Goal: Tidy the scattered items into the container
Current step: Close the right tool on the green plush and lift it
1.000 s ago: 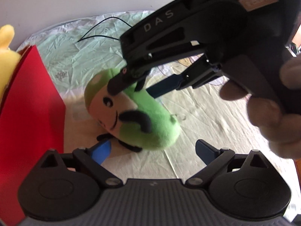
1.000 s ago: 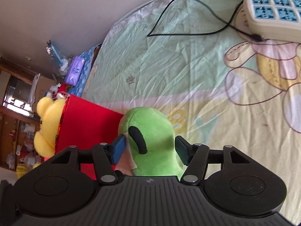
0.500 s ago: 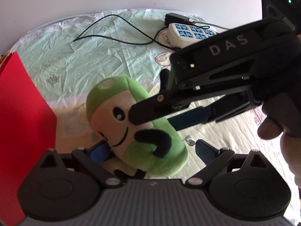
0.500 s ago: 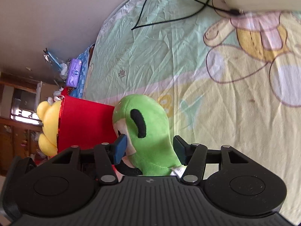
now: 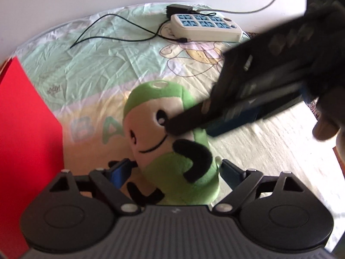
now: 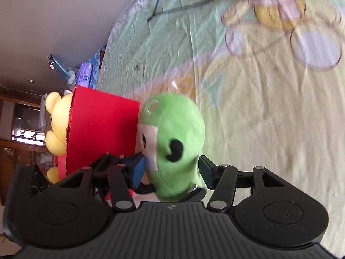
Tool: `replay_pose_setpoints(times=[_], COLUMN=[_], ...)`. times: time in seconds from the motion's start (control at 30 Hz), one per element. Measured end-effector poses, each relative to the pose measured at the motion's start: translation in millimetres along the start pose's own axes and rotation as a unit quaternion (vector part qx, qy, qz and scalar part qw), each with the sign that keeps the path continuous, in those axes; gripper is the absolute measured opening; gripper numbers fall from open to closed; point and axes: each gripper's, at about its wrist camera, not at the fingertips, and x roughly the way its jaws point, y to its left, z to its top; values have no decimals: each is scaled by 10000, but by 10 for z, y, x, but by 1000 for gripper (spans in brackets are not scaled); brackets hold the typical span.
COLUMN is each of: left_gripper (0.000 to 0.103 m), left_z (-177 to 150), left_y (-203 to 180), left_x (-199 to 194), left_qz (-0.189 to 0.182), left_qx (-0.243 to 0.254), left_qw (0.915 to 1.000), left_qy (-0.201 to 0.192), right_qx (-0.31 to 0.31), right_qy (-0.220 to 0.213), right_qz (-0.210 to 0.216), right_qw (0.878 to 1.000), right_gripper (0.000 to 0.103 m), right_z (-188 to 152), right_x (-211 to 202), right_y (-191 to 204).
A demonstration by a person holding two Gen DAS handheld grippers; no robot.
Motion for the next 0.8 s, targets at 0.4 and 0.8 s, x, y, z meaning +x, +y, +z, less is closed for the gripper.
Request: replay_pose_setpoints(times=[0.4,0.8], left_gripper=[84,71], left_z=[13,-56], left_y=[-130,-64], left_x=[-117,122], left_qz=[431,477], left_qx=[-63,-340], left_qw=[9988,9982], left_qy=[-222,144], right_qx=[-462,-440], right_qy=[-46,168], right_qz=[-183,-537], right_qw=[9988,9974], right_gripper=[71,66], right_z=[194,208], right_x=[129,301], right_y=[217,180])
